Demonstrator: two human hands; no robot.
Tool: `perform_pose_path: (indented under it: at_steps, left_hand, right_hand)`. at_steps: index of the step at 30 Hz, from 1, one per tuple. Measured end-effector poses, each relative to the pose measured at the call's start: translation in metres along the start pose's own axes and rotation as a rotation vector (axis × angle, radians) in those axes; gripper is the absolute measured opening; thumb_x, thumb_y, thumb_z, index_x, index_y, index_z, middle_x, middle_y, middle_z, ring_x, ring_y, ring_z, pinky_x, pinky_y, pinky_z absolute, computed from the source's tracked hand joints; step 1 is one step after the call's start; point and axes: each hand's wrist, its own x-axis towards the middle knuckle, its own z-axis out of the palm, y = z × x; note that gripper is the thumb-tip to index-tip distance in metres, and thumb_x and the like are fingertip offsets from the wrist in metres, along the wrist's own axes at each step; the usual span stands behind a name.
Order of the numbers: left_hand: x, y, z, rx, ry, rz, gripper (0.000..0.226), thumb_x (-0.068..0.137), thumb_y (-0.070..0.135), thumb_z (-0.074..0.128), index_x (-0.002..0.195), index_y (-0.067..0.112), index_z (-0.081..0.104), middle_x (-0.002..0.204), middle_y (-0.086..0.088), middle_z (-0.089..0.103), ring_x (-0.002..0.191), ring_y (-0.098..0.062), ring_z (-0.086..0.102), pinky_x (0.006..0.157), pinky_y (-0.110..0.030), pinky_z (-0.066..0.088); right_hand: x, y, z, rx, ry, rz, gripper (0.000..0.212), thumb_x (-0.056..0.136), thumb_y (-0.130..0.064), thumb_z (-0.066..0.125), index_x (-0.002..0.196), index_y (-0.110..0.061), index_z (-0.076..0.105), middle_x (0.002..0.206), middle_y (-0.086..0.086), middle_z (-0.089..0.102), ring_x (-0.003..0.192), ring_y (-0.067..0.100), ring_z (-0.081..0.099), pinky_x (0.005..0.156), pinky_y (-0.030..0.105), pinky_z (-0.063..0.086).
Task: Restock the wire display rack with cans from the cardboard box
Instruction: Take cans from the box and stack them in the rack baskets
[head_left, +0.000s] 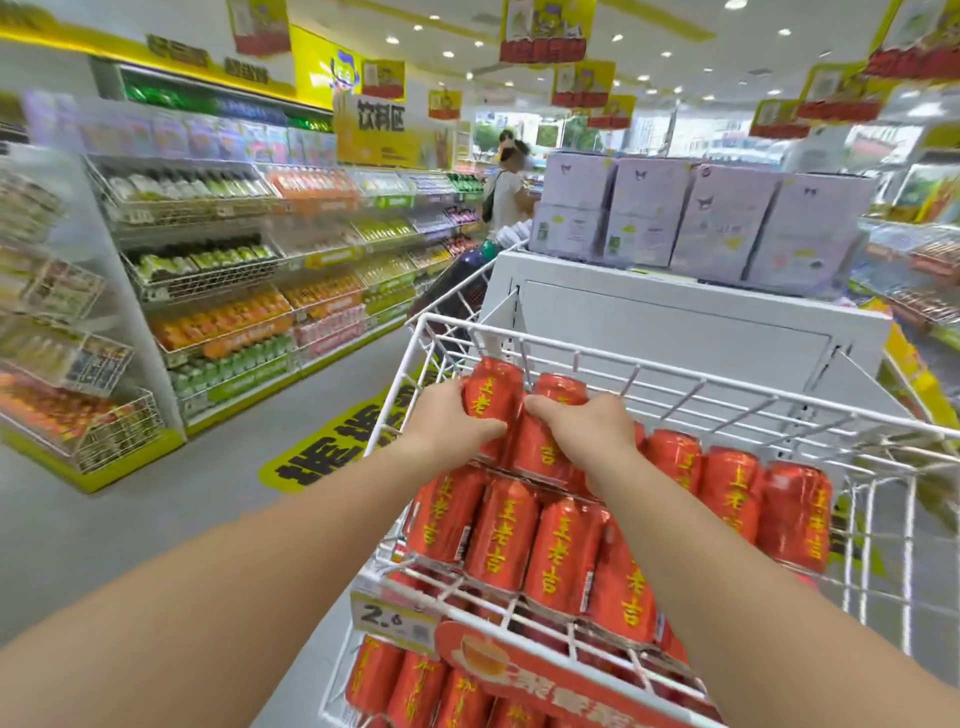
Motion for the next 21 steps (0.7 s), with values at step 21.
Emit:
perform_pose_path:
  at_steps: [21]
  left_hand:
    - [0.000, -0.031, 0.000, 0.154, -0.108, 0.017, 0.028, 0.092, 0.033, 0.067, 0.118, 0.023, 0.063, 0.105, -0.003, 0.064, 0.097, -0.018, 0.064, 0.085, -0.034, 0.052]
  right_hand:
    - [0.001, 0.020, 0.029, -0.135, 0.030, -0.200, 0.079, 0.080, -0.053, 0.071, 0.133, 0.003, 0.050, 0.136, 0.020, 0.054, 0.130, 0.035, 0.049, 0.107, 0.038, 0.043]
